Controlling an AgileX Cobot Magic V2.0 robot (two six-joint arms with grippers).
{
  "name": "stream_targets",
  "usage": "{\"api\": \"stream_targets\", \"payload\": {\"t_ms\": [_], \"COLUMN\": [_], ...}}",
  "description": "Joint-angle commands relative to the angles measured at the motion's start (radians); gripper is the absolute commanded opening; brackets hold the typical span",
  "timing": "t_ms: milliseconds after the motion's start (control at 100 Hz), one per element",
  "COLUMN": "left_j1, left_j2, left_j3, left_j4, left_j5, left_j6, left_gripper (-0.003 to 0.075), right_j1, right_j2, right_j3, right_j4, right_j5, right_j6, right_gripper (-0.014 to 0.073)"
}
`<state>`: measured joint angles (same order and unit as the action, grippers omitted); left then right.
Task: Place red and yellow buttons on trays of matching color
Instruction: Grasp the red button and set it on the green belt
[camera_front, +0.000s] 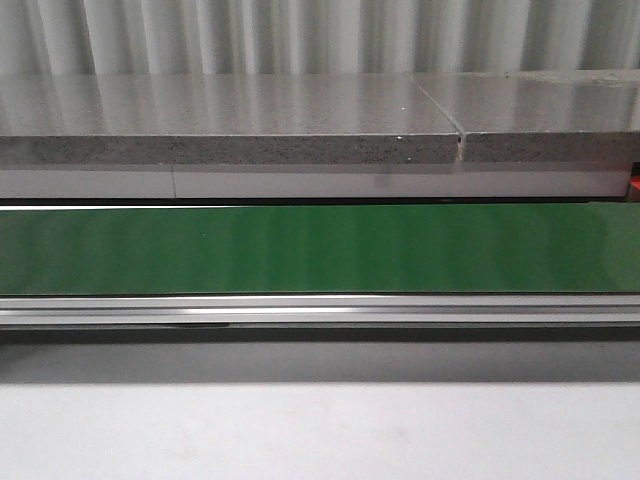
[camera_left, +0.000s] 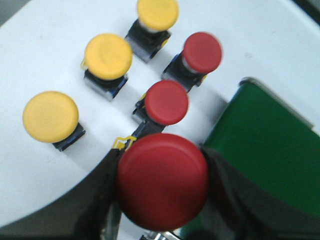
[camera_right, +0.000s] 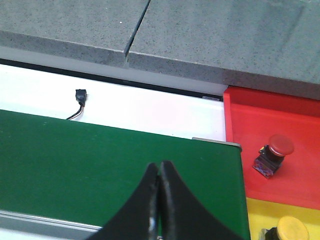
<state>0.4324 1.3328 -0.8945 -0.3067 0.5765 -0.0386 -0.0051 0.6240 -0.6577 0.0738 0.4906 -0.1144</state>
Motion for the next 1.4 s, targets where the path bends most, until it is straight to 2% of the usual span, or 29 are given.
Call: {"api": "stream_targets", "payload": {"t_ms": [0, 170, 390, 680, 1260, 1390], "left_j1": [-0.025, -0.086, -0.196, -0.299, -0.308, -0.308], "left_j2": [-0.098, -0.141, -0.073, 0.067, 0.151, 0.178], "left_j3": [-0.030, -0.092, -0.214, -0.239, -0.239, -0.239], "left_j4": [-0.021, -0.019, -0.013, -0.006, 0.055, 0.055], "left_j5": [-0.052, 0.013, 0.151, 0.171, 0.173, 0.191], "left_j6": [0.015, 0.082, 0.139, 0.163, 0.163, 0.163], "left_gripper": [-0.0020, -0.0020, -0.0020, -0.0020, -0.0017, 0.0050], "right_j1": [0.001, 0.001, 0.001, 0.001, 0.001, 0.001], "right_j2": [-0.004, -0.004, -0.004, -0.004, -0.004, -0.004], "right_j3": [-0.026, -0.026, -0.026, -0.026, -0.026, -0.026], "right_j4": [0.003, 0.003, 0.003, 0.003, 0.003, 0.003], "right_j5": [-0.080, -0.080, -0.080, -0.080, -0.080, -0.080], "right_j6": [-0.008, -0.008, -0.008, -0.008, -0.008, -0.008], "right_gripper": [-0.0068, -0.0068, -0.0068, -0.0068, -0.0068, -0.0068]}}
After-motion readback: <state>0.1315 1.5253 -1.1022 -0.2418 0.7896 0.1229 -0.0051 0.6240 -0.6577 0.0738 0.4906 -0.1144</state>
